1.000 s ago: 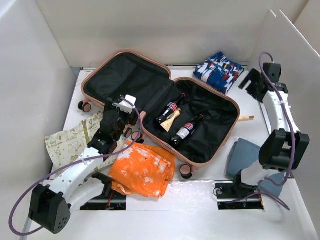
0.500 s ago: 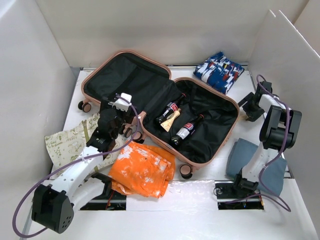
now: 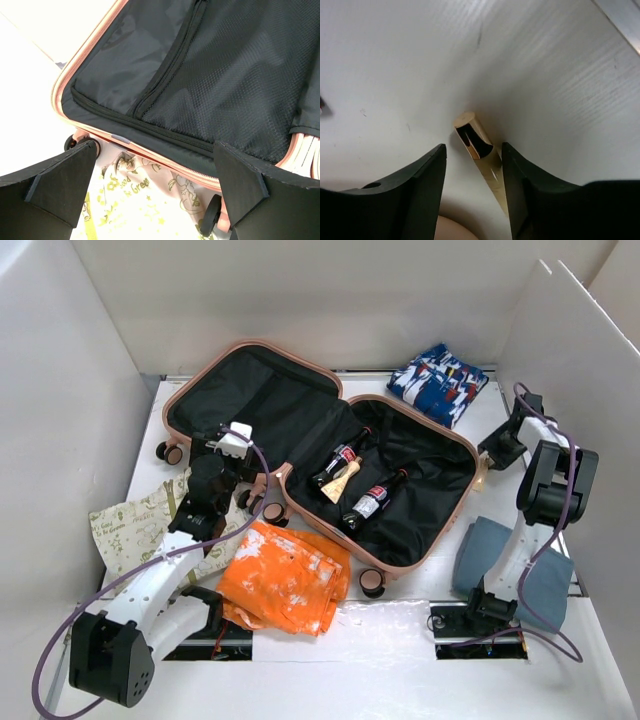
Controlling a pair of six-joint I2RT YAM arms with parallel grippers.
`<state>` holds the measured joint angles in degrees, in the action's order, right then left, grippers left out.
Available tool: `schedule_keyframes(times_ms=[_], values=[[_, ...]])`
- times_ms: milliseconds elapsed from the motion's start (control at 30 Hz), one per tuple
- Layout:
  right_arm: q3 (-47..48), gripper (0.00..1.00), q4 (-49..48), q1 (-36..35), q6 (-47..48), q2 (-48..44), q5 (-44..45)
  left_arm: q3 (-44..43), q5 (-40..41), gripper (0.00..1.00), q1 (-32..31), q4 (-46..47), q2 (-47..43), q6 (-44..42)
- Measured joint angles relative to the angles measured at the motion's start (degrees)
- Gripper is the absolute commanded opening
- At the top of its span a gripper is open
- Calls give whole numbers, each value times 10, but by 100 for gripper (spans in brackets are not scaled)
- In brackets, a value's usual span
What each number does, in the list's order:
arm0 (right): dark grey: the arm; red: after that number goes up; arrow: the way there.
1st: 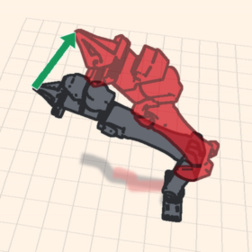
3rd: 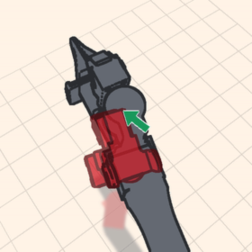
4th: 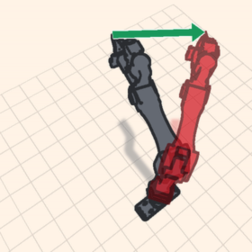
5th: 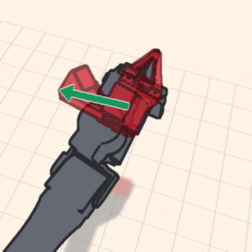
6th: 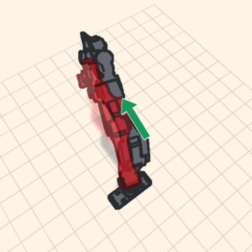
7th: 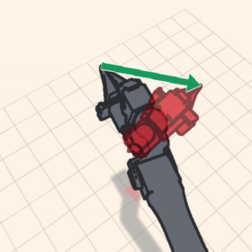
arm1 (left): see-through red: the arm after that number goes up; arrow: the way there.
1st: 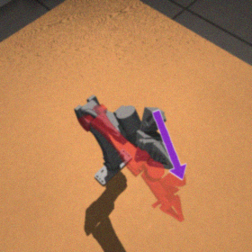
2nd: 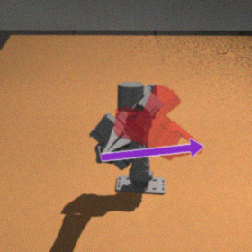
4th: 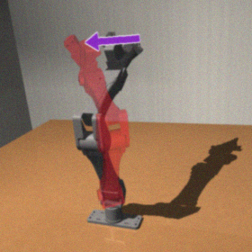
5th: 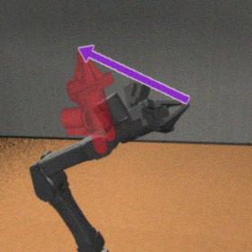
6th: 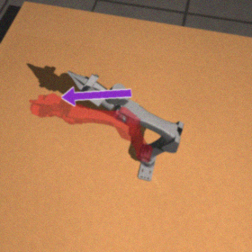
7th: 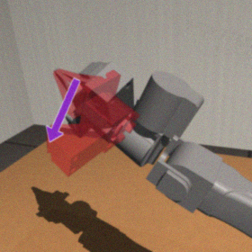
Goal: Pack the luggage
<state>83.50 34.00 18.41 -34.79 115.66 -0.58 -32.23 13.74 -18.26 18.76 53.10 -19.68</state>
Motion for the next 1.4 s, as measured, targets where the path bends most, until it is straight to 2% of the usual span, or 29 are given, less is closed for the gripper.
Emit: schedule_keyframes(times_ms=[100,367,433,500,533,633,767,900,1033,1133,1200,1267,1333,1400], values=[[30,43,21,-2,40,18,15,0,0,100,0,3,0,0],[31,47,45,-3,120,18,21,0,-2,100,0,5,0,0],[32,43,52,-3,137,19,21,0,-3,100,0,9,0,0],[36,34,64,-3,155,21,22,0,-3,100,0,14,0,0],[39,21,69,-3,165,23,25,0,-3,100,0,15,0,0],[42,0,75,-3,185,23,27,0,-3,100,0,18,0,0],[52,0,87,-6,203,25,40,0,-3,100,0,20,0,0],[100,0,131,-26,212,23,109,0,-3,100,0,21,0,-1],[202,0,149,-108,213,-13,238,0,-7,100,0,21,0,-6],[256,0,127,-229,210,-78,335,0,-12,100,0,21,0,-8],[263,0,98,-322,190,-124,360,0,-13,100,0,21,0,-8],[253,0,76,-408,147,-161,334,0,-14,100,0,21,0,-8],[213,0,57,-454,94,-191,276,0,-15,100,-3,21,0,-9],[160,0,45,-461,42,-203,217,0,-15,100,-9,21,0,-13]])
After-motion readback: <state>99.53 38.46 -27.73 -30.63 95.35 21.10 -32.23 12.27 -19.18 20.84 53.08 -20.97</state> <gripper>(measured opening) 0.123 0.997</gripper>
